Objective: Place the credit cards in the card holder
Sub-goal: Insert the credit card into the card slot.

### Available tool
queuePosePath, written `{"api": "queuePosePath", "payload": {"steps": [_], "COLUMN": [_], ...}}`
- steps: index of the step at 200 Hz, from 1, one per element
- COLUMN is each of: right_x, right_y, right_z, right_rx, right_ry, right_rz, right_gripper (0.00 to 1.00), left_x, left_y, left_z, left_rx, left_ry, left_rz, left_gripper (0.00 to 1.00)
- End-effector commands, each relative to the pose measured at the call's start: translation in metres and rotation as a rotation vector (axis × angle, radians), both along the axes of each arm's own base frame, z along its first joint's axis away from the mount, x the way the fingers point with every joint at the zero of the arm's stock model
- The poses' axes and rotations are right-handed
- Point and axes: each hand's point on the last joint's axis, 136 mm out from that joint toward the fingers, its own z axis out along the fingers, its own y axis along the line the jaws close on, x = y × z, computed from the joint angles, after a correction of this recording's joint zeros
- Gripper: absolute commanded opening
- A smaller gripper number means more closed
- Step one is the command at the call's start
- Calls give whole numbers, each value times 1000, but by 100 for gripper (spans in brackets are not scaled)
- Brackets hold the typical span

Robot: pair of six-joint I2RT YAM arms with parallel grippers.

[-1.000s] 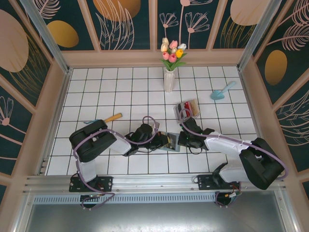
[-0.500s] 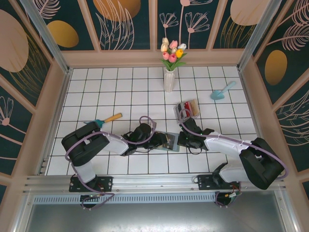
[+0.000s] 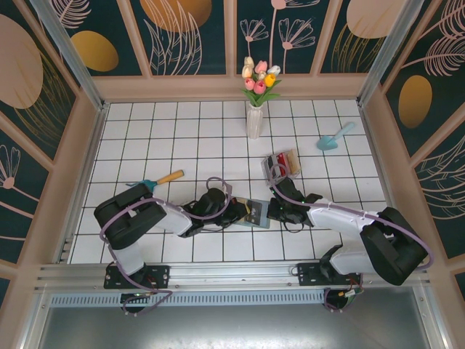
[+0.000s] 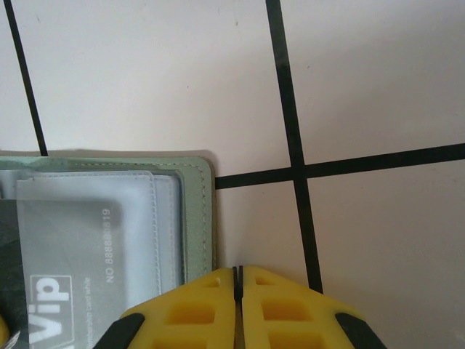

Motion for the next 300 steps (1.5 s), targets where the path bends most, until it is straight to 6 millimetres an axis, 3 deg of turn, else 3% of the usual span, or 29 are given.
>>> {"api": "queuePosePath", "payload": {"steps": [1, 36, 90, 148, 173, 201, 246, 300], "right_x": [-15, -15, -15, -11, -6, 0, 3, 0], "right_y": [-3, 0, -2, -8, -10, -11, -9, -6], "right_z": [-12, -12, -13, -8, 0, 13, 25, 12], "right_rx": [-4, 2, -11, -34, -46, -42, -1, 3], "right_ry": [49, 50, 47, 26, 4, -27, -57, -22], "right_rz": [4, 13, 9, -19, -29, -43, -44, -30], "right_gripper": [8, 8, 8, 11, 15, 20, 26, 24], "left_x": [2, 3, -7, -5, -3, -2, 1, 3], "left_y": [-8, -18, -31, -22, -17, -9, -9, -16], "left_z": [0, 5, -3, 0, 4, 8, 9, -2], "left_rx": [-52, -105, -87, -27, 15, 57, 91, 117], "left_ry": [18, 23, 49, 20, -6, -28, -53, -34], "left_rz": [23, 14, -57, -40, -35, -29, -38, -51], "left_gripper": [3, 4, 5, 25, 37, 42, 40, 39]}}
